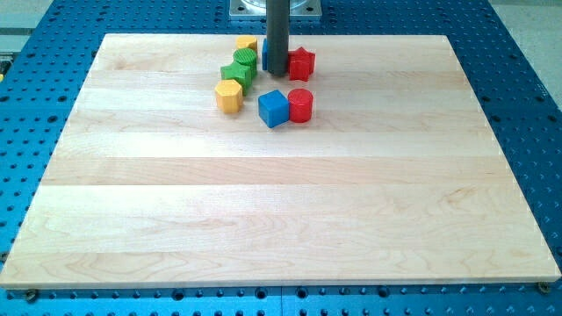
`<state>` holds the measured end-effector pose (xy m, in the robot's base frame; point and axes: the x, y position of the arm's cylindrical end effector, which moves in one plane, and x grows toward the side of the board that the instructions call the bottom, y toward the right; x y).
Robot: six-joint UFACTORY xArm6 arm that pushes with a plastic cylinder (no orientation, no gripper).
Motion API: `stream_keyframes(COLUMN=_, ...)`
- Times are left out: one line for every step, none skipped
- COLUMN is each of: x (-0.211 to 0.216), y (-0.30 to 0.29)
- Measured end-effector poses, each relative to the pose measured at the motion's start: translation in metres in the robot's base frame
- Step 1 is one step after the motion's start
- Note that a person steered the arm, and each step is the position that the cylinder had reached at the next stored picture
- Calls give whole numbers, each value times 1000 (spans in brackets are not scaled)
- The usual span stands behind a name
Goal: Adjust the red circle below the red star
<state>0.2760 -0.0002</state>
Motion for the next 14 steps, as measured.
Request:
stream_keyframes(x=43, y=0)
stream_keyframes(x=90, y=-15)
stream_keyframes(x=122, y=-91)
stream_keyframes(x=133, y=-154)
stream_keyframes(x=122, y=-107)
stream_keyframes(x=109, y=-117)
stream_keyframes(x=104, y=-167)
stream_keyframes(x=90, y=-109)
stream_keyframes(x=68, y=-82)
stream_keyframes(x=72, y=-79)
stream_keyframes(x=91, y=-86)
stream_keyframes(x=99, y=-54)
stream_keyframes(x=99, y=-44)
stream_keyframes(x=99, y=-24)
